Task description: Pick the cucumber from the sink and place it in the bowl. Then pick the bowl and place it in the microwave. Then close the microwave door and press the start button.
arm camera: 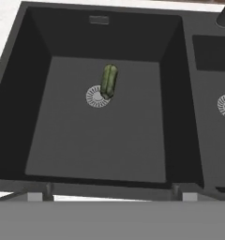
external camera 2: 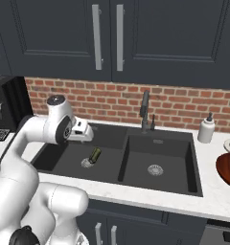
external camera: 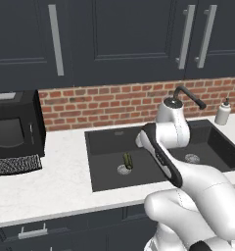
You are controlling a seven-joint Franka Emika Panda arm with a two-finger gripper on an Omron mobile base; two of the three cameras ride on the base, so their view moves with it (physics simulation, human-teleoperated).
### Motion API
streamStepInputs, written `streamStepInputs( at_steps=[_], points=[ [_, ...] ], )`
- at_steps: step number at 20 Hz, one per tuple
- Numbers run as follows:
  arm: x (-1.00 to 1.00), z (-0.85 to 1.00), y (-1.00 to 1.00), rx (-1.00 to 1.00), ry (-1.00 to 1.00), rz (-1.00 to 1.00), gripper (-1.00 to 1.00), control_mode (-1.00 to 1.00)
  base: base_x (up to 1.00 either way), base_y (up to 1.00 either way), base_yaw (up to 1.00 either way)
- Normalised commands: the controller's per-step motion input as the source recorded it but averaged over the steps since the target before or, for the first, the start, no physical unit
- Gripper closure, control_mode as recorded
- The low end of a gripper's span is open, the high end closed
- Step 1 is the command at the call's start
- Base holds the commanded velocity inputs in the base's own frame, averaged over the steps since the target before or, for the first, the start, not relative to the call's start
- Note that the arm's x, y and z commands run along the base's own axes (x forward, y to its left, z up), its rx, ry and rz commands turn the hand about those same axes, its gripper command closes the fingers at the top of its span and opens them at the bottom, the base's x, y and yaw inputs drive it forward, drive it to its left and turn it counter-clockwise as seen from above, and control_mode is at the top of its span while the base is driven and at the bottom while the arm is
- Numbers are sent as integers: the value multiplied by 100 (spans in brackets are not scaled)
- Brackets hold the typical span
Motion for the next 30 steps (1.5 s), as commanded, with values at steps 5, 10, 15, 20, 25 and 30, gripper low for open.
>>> streamStepInputs(
  at_steps=[5, 10, 15, 20, 25, 30],
  points=[
    [30, -58, 9, 0, 0, 0, -100, -100, 0, 0, 0],
    [39, -53, 6, 0, 0, 0, -100, -100, 0, 0, 0],
    [45, -37, 3, 0, 1, 0, -100, -100, 0, 0, 0],
    [52, -17, 0, 0, 9, 0, -100, -100, 0, 0, 0],
    [49, -6, 0, 0, 12, 0, -100, -100, 0, 0, 0],
    [51, -11, 5, 0, 12, 0, -100, -100, 0, 0, 0]
  ],
)
